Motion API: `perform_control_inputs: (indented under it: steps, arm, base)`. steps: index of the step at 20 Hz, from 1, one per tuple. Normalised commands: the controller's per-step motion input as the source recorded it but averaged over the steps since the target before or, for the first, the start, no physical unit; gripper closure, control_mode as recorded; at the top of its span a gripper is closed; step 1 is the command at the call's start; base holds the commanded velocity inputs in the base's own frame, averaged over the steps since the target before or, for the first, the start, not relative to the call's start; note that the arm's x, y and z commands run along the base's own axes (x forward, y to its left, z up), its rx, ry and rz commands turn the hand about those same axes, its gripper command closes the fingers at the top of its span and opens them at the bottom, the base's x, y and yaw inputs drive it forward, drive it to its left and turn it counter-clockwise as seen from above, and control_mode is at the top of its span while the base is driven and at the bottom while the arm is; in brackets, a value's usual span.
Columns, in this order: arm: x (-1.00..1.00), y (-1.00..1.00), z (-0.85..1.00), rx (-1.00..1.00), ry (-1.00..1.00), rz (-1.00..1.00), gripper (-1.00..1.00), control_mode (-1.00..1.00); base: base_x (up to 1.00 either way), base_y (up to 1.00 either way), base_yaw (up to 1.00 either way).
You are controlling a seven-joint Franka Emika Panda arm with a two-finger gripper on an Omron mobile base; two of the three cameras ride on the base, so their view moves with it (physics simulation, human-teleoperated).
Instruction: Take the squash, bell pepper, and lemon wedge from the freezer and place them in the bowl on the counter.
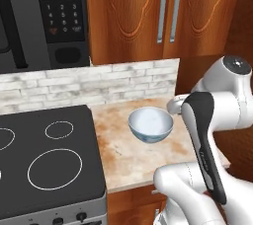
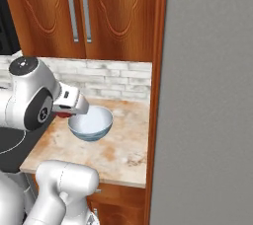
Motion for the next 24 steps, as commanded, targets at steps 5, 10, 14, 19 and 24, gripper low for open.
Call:
perform_control_inputs:
  steps: [5, 10, 14, 19, 24]
  arm:
    - [0.69, 0.03, -0.55, 0.00, 0.02, 0.00, 1.00, -1.00]
    - [0.23, 0.13, -0.63, -0.01, 0.04, 0.00, 1.00, -1.00]
    - [0.18, 0.05, -0.38, 0.00, 0.02, 0.00, 1.00, -1.00]
    - [0.34, 0.02, -0.21, 0.00, 0.06, 0.00, 1.00, -1.00]
    - [0.46, 0.09, -0.22, 0.00, 0.06, 0.00, 1.00, -1.00]
  base:
    - [0.00, 0.00, 0.00]
    - [0.00, 0.00, 0.00]
    - [0.00, 0.00, 0.00]
    - [0.00, 0.00, 0.00]
    - [0.00, 0.00, 0.00]
